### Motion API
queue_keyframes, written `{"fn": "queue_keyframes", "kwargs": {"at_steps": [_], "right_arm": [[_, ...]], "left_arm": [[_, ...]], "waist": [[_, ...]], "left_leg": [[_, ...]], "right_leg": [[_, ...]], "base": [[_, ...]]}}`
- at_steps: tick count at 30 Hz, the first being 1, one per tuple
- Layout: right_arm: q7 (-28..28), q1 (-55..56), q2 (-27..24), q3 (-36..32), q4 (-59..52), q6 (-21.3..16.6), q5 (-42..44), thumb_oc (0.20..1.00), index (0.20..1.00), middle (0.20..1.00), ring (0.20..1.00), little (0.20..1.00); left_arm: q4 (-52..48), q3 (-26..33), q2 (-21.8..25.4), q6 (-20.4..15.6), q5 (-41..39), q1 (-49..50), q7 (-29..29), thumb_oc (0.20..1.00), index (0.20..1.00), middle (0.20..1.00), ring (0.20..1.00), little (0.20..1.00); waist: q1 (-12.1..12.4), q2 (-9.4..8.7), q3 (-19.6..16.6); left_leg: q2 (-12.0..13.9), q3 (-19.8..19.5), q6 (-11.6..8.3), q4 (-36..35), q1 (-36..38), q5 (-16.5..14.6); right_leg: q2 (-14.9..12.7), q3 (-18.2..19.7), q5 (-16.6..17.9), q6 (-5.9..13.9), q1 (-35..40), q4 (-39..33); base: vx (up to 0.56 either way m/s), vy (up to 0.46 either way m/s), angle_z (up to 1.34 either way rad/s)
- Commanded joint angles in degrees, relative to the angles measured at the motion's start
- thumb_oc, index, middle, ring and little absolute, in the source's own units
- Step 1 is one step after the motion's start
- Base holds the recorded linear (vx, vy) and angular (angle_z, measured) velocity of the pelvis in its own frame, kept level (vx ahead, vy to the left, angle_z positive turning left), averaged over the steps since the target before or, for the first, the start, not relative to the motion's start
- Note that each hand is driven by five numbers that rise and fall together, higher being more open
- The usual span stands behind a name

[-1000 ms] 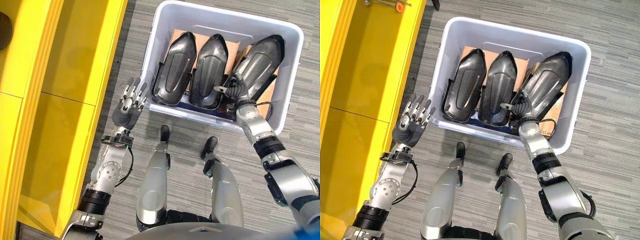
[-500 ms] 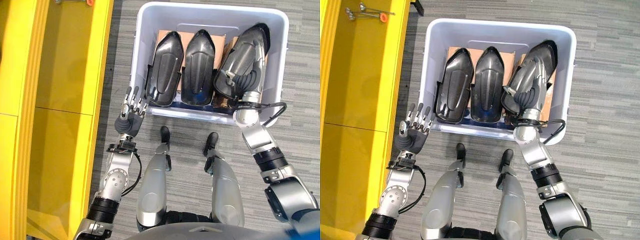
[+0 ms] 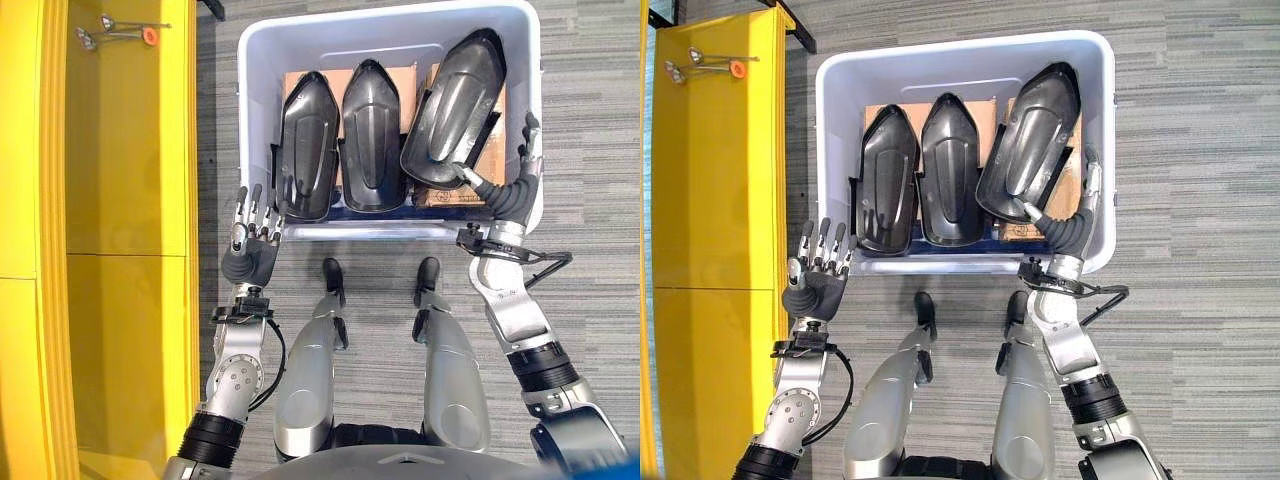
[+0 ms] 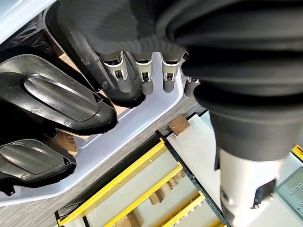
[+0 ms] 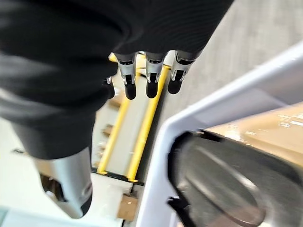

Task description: Move parts from the plastic box to the shelf.

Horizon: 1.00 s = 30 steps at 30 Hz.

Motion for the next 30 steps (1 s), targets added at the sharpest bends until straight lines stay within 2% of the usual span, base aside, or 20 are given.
{"fn": "queue_keyframes", "kwargs": {"at_steps": [1,3,5,10,14,16,19,20,22,23,24,25,29,30], "right_arm": [[0.49,-0.32,1.44,-2.13,-3.25,-4.22,3.41,1.000,1.000,1.000,1.000,1.000],[2.93,-0.75,1.79,-1.84,-2.30,-4.11,1.83,1.000,1.000,1.000,1.000,1.000],[2.68,-1.43,2.02,-1.25,-1.68,-3.16,1.20,1.000,1.000,1.000,1.000,1.000],[3.68,-4.90,1.84,-0.69,1.91,-1.07,4.71,1.000,1.000,1.000,1.000,1.000],[3.55,-8.16,1.31,-1.59,5.15,1.27,7.13,1.000,1.000,1.000,1.000,1.000],[2.84,-10.84,0.76,-2.06,7.71,4.05,5.95,1.000,1.000,1.000,1.000,1.000],[-2.51,-16.82,-1.57,-4.50,16.78,6.13,7.33,1.000,1.000,1.000,1.000,1.000],[-6.49,-18.33,-2.35,-5.25,19.28,7.17,6.52,1.000,1.000,1.000,1.000,1.000],[-14.09,-20.17,-3.16,-6.57,21.94,4.25,4.00,1.000,1.000,1.000,1.000,1.000],[-16.00,-19.53,-2.91,-7.22,21.16,2.68,2.17,1.000,1.000,1.000,1.000,1.000],[-16.81,-19.11,-2.56,-7.17,20.37,3.00,0.66,1.000,1.000,1.000,1.000,1.000],[-20.15,-18.43,-1.77,-6.09,19.31,5.01,-2.26,1.000,1.000,1.000,1.000,1.000],[-20.87,-16.90,-1.30,-5.67,19.20,5.63,-2.56,1.000,1.000,1.000,1.000,1.000],[-18.80,-16.28,-1.01,-5.25,19.53,6.21,-1.77,1.000,1.000,1.000,1.000,1.000]], "left_arm": [[-6.74,-0.11,1.03,-2.96,0.80,2.11,-0.98,1.000,1.000,1.000,1.000,1.000],[-6.83,-0.10,0.96,-2.41,0.00,1.99,-0.97,1.000,1.000,1.000,1.000,1.000],[-6.80,-0.27,1.04,-2.12,-0.36,1.56,-0.68,1.000,1.000,1.000,1.000,1.000],[-6.74,-0.69,1.55,-1.18,0.53,-0.11,0.61,1.000,1.000,1.000,1.000,1.000],[-6.53,-0.79,2.24,0.41,0.74,-1.01,1.04,1.000,1.000,1.000,1.000,1.000],[-6.48,-0.79,2.85,1.25,0.86,-1.77,1.20,1.000,1.000,1.000,1.000,1.000],[-5.82,-1.37,3.69,3.12,1.18,-3.40,1.64,1.000,1.000,1.000,1.000,1.000],[-5.50,-1.62,3.74,3.47,0.97,-3.81,1.53,1.000,1.000,1.000,1.000,1.000],[-5.01,-2.75,3.82,3.10,1.59,-4.29,1.63,1.000,1.000,1.000,1.000,1.000],[-5.13,-3.57,4.05,2.37,1.06,-4.15,1.90,1.000,1.000,1.000,1.000,1.000],[-5.12,-3.93,3.93,1.91,0.66,-4.10,1.97,1.000,1.000,1.000,1.000,1.000],[-4.19,-5.05,3.51,1.26,0.35,-4.10,0.92,1.000,1.000,1.000,1.000,1.000],[-3.80,-5.48,3.58,0.64,-0.48,-3.56,-0.12,1.000,1.000,1.000,1.000,1.000],[-3.31,-5.64,3.52,0.39,-0.83,-3.51,-0.46,1.000,1.000,1.000,1.000,1.000]], "waist": [[-0.13,0.77,-2.27],[0.10,0.79,-2.27],[0.32,0.78,-2.27],[1.28,0.90,-2.27],[2.37,0.96,-2.27],[3.10,1.04,-2.27],[4.76,1.37,-2.27],[5.07,1.50,-2.27],[5.23,1.89,-2.27],[4.92,2.15,-2.27],[4.72,2.28,-2.27],[4.08,2.70,-2.27],[3.58,3.06,-2.27],[3.34,3.22,-2.27]], "left_leg": [[1.74,-1.82,-1.19,1.51,-2.74,1.00],[1.69,-1.90,-1.08,1.77,-3.01,0.95],[1.72,-2.03,-1.08,2.11,-3.41,0.96],[1.62,-2.67,-0.94,2.52,-4.24,1.16],[1.55,-3.47,-0.88,3.29,-4.96,1.02],[1.46,-3.95,-0.79,3.67,-5.43,0.92],[1.29,-4.96,-0.67,4.46,-6.31,0.86],[1.31,-5.12,-0.62,4.65,-6.58,0.79],[1.34,-5.12,-0.54,4.83,-7.11,0.80],[1.23,-5.00,-0.48,4.86,-7.33,0.80],[1.18,-4.85,-0.48,4.74,-7.34,0.80],[1.22,-4.30,-0.54,4.75,-7.44,0.77],[1.20,-3.71,-0.46,4.42,-7.30,0.74],[1.20,-3.61,-0.53,4.62,-7.44,0.72]], "right_leg": [[-3.60,-3.05,0.21,2.90,0.49,0.29],[-3.74,-3.16,0.29,2.87,0.34,0.34],[-3.82,-3.29,0.27,2.83,0.12,0.55],[-3.92,-3.82,0.17,2.59,-0.15,1.08],[-4.08,-4.48,-0.11,2.44,-0.19,1.68],[-4.11,-4.77,-0.40,2.38,-0.30,2.24],[-4.21,-5.80,-0.70,2.25,-0.15,2.85],[-4.18,-6.01,-0.74,2.29,-0.19,2.96],[-4.10,-6.11,-0.78,2.27,-0.48,3.14],[-4.12,-5.97,-0.73,2.28,-0.77,3.21],[-4.16,-5.84,-0.70,2.26,-0.88,3.08],[-4.34,-5.29,-0.57,2.16,-1.25,2.89],[-4.64,-4.83,-0.52,2.18,-1.64,2.92],[-4.75,-4.56,-0.62,2.17,-2.03,3.34]], "base": [[0.00,0.000,0.00],[0.00,0.000,0.00],[0.00,0.000,0.00],[0.01,-0.023,0.03],[0.02,-0.043,0.08],[0.02,-0.051,0.15],[0.03,-0.069,0.21],[0.02,-0.022,0.29],[0.02,0.029,0.20],[0.02,0.078,-0.01],[0.04,0.155,-0.17],[0.03,0.140,-0.17],[0.02,0.076,-0.12],[0.03,0.069,-0.09]]}}
